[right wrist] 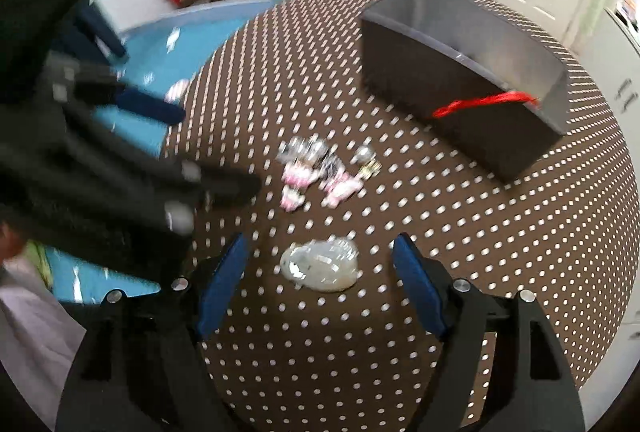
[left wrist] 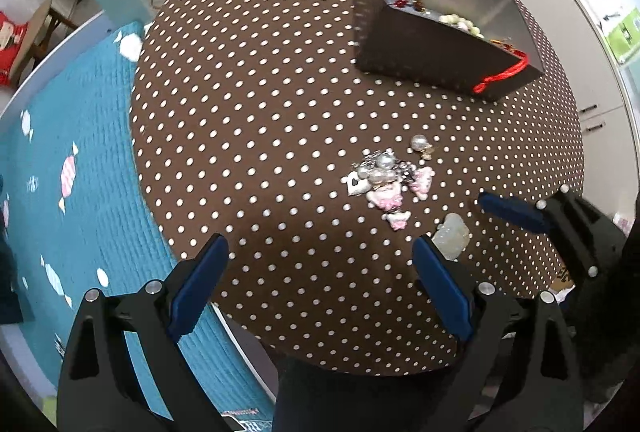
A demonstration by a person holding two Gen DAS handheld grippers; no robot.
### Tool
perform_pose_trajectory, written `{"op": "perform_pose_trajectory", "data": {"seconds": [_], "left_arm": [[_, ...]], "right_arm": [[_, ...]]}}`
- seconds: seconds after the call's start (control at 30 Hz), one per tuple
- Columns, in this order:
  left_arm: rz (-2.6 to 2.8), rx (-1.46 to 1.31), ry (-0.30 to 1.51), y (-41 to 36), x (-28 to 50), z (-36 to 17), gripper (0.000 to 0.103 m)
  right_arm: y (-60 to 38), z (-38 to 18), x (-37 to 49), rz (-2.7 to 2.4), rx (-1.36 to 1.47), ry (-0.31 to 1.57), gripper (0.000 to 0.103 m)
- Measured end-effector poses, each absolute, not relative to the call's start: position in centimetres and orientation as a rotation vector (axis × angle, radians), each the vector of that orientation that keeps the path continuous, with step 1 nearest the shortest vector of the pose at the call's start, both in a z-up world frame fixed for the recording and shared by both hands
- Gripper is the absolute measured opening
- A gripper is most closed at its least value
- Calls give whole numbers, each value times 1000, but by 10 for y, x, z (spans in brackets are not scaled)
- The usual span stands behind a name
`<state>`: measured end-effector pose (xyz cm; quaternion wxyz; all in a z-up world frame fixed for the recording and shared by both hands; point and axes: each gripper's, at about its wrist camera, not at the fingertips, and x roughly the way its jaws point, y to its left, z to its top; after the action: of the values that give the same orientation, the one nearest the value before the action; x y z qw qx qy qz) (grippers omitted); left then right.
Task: Organize jewelry
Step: 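Grasp the white jade pendant with the right tool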
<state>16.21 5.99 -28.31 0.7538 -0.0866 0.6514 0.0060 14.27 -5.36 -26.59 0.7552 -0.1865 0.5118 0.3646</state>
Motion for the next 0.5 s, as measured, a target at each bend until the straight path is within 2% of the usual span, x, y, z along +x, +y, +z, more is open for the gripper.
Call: {"op": "perform_pose_trajectory", "data": {"seconds": [0.07, 0.13, 0.5], "left_arm": [[16, -195, 1432, 62, 160, -285, 93], [14, -198, 1438, 62, 158, -287, 93], [-88, -159, 1418, 30, 170, -287, 90]], "right_arm": [[-52, -273, 144, 773, -425, 1135, 51], [-52, -273, 142, 776, -438, 1102, 42], [-76, -276, 162, 668, -361, 1143, 42]]}}
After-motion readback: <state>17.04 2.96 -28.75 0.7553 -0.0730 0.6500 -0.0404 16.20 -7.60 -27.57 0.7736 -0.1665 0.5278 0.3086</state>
